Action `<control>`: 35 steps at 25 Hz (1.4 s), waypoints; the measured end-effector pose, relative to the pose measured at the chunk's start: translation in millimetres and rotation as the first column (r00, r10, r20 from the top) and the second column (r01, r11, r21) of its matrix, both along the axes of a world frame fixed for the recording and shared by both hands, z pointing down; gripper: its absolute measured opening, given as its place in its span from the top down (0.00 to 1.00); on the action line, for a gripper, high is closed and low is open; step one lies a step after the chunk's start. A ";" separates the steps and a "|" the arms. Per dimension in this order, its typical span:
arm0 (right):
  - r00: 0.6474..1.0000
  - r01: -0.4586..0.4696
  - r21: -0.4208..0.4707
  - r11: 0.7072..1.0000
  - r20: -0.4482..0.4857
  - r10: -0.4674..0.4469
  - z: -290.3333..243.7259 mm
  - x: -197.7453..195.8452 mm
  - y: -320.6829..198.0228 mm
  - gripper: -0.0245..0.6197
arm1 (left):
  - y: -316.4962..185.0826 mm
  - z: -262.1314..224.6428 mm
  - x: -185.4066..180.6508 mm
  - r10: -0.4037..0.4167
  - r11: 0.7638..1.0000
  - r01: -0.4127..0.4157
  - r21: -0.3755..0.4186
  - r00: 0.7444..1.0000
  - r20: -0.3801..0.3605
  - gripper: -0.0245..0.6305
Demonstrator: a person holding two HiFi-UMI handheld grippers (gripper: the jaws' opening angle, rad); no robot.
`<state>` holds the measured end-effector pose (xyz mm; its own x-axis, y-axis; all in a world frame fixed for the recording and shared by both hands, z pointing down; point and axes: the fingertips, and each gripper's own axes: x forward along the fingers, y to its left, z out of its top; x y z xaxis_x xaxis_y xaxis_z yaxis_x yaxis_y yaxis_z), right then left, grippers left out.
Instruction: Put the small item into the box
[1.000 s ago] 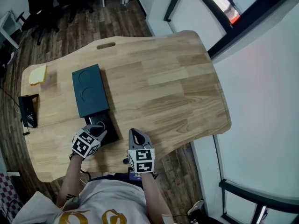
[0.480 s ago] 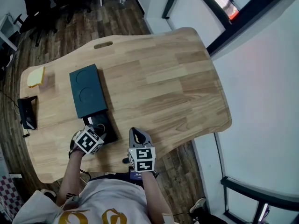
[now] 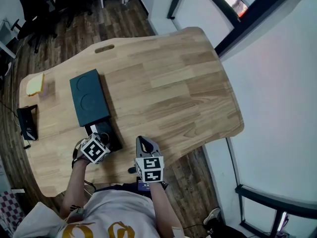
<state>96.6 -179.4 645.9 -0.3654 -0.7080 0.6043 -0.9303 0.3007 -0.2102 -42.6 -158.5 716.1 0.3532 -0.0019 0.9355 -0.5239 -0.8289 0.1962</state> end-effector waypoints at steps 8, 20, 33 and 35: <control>1.000 -0.017 -0.014 1.000 -0.004 0.017 1.8 6.8 6.3 0.95 | 4.4 4.2 0.7 0.014 1.000 -0.014 -0.010 1.000 0.026 0.90; 1.000 -0.005 -0.004 1.000 0.006 0.005 -6.2 3.8 4.9 0.95 | -2.2 -4.0 4.0 -0.084 0.996 0.084 -0.003 0.995 -0.047 0.81; 0.994 0.005 0.041 0.999 0.109 -0.010 -40.2 -10.5 11.1 0.95 | -16.0 -43.4 -5.5 -0.259 0.954 0.285 0.097 0.940 -0.221 0.80; 0.996 0.039 0.076 0.996 0.076 -0.045 -49.3 -16.6 12.0 0.95 | -18.3 -51.7 -10.9 -0.290 0.939 0.325 0.111 0.924 -0.249 0.80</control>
